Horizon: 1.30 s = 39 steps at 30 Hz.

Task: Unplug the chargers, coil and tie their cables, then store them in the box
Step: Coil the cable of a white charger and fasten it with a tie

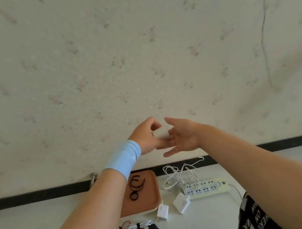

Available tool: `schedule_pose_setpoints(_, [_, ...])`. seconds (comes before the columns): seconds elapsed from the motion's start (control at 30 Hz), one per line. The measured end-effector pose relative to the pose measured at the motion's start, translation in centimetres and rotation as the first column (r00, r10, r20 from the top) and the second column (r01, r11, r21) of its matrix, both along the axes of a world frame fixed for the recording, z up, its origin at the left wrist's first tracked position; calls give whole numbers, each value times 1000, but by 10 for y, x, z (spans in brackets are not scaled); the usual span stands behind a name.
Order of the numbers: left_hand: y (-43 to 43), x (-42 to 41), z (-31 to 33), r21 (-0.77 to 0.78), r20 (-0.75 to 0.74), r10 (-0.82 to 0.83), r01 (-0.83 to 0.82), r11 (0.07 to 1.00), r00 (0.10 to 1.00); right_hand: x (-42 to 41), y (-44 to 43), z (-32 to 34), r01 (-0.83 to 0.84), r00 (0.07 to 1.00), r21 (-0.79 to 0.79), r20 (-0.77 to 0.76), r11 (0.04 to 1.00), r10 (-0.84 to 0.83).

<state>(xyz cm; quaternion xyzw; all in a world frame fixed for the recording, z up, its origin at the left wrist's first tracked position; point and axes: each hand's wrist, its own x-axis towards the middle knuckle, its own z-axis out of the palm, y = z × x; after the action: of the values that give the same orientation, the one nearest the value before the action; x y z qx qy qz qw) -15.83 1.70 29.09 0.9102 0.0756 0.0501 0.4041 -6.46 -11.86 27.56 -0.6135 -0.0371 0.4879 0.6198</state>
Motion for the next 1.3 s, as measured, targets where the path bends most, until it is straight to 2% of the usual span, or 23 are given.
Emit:
schedule_pose_setpoints(0.07, [-3, 1, 7, 28, -103, -128, 131, 991, 986, -1, 6, 0, 7, 996, -21, 94, 1000, -5])
schedule_pose_setpoints(0.13, [1, -1, 14, -83, -202, -223, 210, 974, 954, 1, 10, 0, 47, 965, -99, 260, 994, -20])
schedule_pose_setpoints(0.17, [4, -1, 16, -149, -215, -225, 196, 969, 950, 0, 11, 3, 59, 940, -134, 341, 989, -10])
schedule_pose_setpoints(0.23, [13, 1, 17, -164, -171, -77, 49, 985, 982, -2, 9, 7, 64, 909, -146, 417, 987, 3])
schedule_pose_setpoints(0.3, [23, 6, 14, -55, -63, 156, -159, 986, 986, -6, 7, 12, -5, 908, -118, 415, 993, 54])
schedule_pose_setpoints(0.33, [26, 8, 12, -42, -23, 189, -190, 981, 982, -7, 6, 17, -51, 899, -127, 426, 991, 101])
schedule_pose_setpoints(0.4, [26, 8, 8, -105, -25, 68, -70, 992, 997, -8, 2, 25, -131, 860, -141, 477, 981, 183])
schedule_pose_setpoints(0.47, [18, 8, 6, -164, -59, -67, 57, 985, 996, -7, -1, 31, -152, 835, -109, 518, 982, 187])
schedule_pose_setpoints(0.57, [10, 12, 5, -206, -70, -58, 42, 978, 996, -3, -8, 36, -61, 839, -4, 542, 998, 53])
schedule_pose_setpoints(0.63, [10, 14, 4, -145, -119, -12, -5, 989, 993, 2, -14, 38, 53, 835, 88, 542, 995, -93])
schedule_pose_setpoints(0.73, [12, 17, 0, 140, -379, -15, 73, 987, 925, 10, -23, 41, 203, 809, 181, 523, 962, -269])
schedule_pose_setpoints(0.77, [10, 17, -2, 212, -465, -1, 112, 971, 885, 13, -25, 40, 236, 789, 166, 543, 958, -288])
schedule_pose_setpoints(0.83, [8, 19, -3, 243, -479, 70, 55, 968, 875, 15, -29, 35, 254, 735, 53, 638, 966, -228])
schedule_pose_setpoints(0.87, [7, 21, -3, 167, -410, 101, -34, 985, 907, 15, -30, 32, 234, 713, -25, 684, 972, -154])
schedule_pose_setpoints(0.93, [5, 25, -2, -145, -214, 160, -194, 970, 964, 13, -30, 26, 152, 693, -173, 721, 973, 20])
schedule_pose_setpoints(1.0, [0, 27, 4, -531, -80, 180, -195, 824, 980, 11, -27, 19, 53, 665, -303, 722, 952, 192])
schedule_pose_setpoints(1.07, [-4, 29, 10, -794, 1, 162, -98, 600, 987, 9, -21, 13, -47, 627, -388, 705, 920, 330])
schedule_pose_setpoints(1.13, [-5, 30, 17, -916, 52, 175, -23, 400, 983, 5, -15, 10, -146, 572, -455, 686, 879, 450])
schedule_pose_setpoints(1.2, [-1, 31, 22, -956, 97, 242, 22, 294, 965, 2, -12, 10, -198, 548, -496, 659, 846, 515])
schedule_pose_setpoints(1.27, [4, 31, 24, -955, 138, 337, 36, 293, 931, 3, -11, 11, -148, 587, -499, 651, 854, 481])
schedule_pose_setpoints(1.3, [8, 30, 23, -943, 154, 370, 25, 331, 916, 4, -12, 12, -107, 601, -495, 659, 862, 453])
